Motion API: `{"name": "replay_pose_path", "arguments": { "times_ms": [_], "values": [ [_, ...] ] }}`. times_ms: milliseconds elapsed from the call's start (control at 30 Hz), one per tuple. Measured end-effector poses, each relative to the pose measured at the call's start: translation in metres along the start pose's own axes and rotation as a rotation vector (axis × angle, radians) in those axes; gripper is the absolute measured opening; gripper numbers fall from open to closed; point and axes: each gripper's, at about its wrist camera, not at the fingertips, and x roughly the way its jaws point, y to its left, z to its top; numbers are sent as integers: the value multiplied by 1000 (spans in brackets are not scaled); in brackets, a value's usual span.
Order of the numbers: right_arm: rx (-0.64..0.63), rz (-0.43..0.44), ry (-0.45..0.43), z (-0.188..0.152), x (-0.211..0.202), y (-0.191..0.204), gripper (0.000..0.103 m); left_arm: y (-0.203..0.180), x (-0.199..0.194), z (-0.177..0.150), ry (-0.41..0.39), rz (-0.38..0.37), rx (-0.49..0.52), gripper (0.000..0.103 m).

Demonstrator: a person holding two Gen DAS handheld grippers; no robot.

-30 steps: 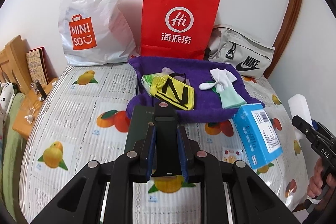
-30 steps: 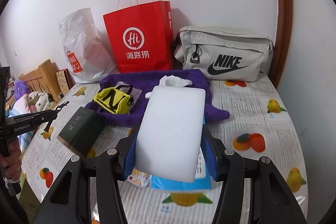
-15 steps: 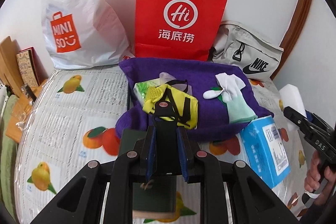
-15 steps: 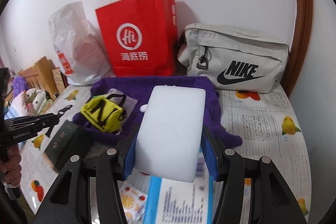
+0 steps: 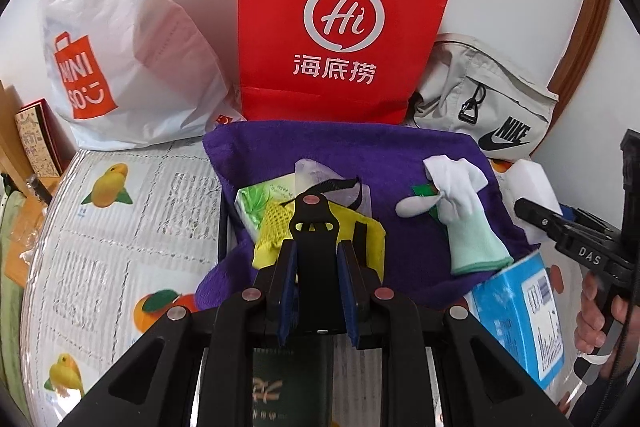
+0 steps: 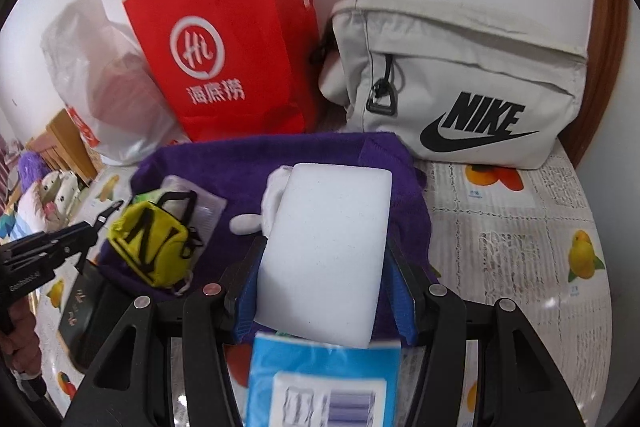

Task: Organize soft objects
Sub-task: 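Open the left tool on the towel while the right tool releases the sponge there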

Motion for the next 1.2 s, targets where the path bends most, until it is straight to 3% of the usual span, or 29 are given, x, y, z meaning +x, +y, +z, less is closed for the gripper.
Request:
{"name": "replay_pose_path", "arguments": {
  "times_ms": [567,800,967,1100,1200],
  "values": [
    [-29,9,129,8,54,2,57,3,54,30,43,22,-26,20],
    [-11,82,147,11,59,1,61,5,64,28,61,17,-37,21],
    [-33,64,152,12,60,4,66,7,63,28,61,-2,-42,21],
    [-57,51,121,11,53,6,75,6,55,28,52,4,-32,38],
    [-59,38,108,11,45,7,76,7,46,28,43,5,-30,42]
  ]
}}
